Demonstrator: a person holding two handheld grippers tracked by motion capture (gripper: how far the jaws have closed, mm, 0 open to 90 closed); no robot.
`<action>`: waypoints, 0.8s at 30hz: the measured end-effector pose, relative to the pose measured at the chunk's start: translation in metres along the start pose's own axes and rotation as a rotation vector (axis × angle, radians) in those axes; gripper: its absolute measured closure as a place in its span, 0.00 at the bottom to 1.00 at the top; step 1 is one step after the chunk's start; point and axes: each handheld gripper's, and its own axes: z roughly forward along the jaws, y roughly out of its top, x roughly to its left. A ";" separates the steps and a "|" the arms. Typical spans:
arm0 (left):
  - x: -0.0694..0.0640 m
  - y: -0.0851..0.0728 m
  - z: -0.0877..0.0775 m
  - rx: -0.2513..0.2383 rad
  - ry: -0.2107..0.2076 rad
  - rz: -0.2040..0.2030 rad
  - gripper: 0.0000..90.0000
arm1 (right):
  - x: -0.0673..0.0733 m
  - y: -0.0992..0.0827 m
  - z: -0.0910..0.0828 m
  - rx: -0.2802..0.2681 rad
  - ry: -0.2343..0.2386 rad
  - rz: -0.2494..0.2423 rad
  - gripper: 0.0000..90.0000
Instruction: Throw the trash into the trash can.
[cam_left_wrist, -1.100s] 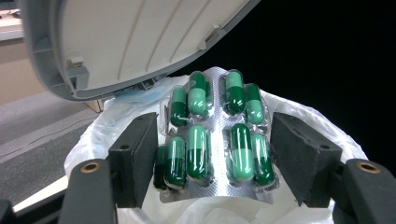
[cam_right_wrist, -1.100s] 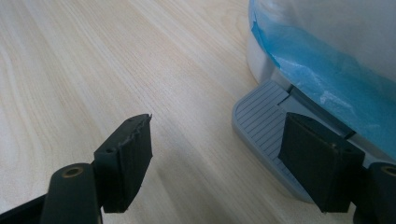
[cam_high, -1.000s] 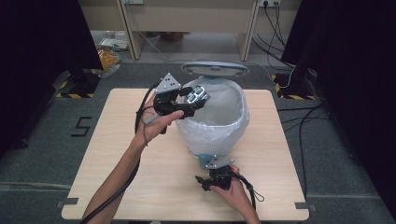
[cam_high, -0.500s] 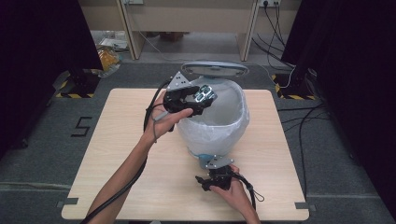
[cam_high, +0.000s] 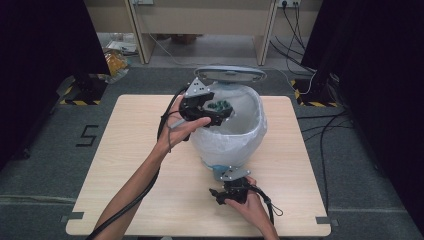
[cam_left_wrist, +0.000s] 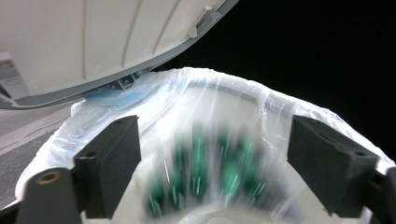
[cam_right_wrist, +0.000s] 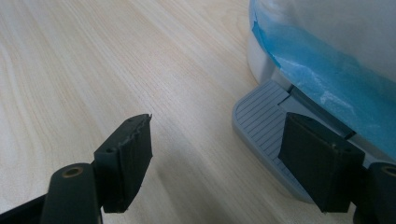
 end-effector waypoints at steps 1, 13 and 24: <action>0.000 0.001 -0.001 0.003 0.000 0.001 0.18 | 0.000 0.000 0.000 0.000 0.000 0.000 0.28; 0.002 0.001 -0.011 0.026 0.000 -0.013 0.18 | -0.001 0.000 0.000 -0.003 0.000 0.000 0.28; 0.009 -0.003 -0.037 0.007 0.014 -0.011 0.18 | -0.001 0.000 0.000 -0.004 0.003 0.002 0.28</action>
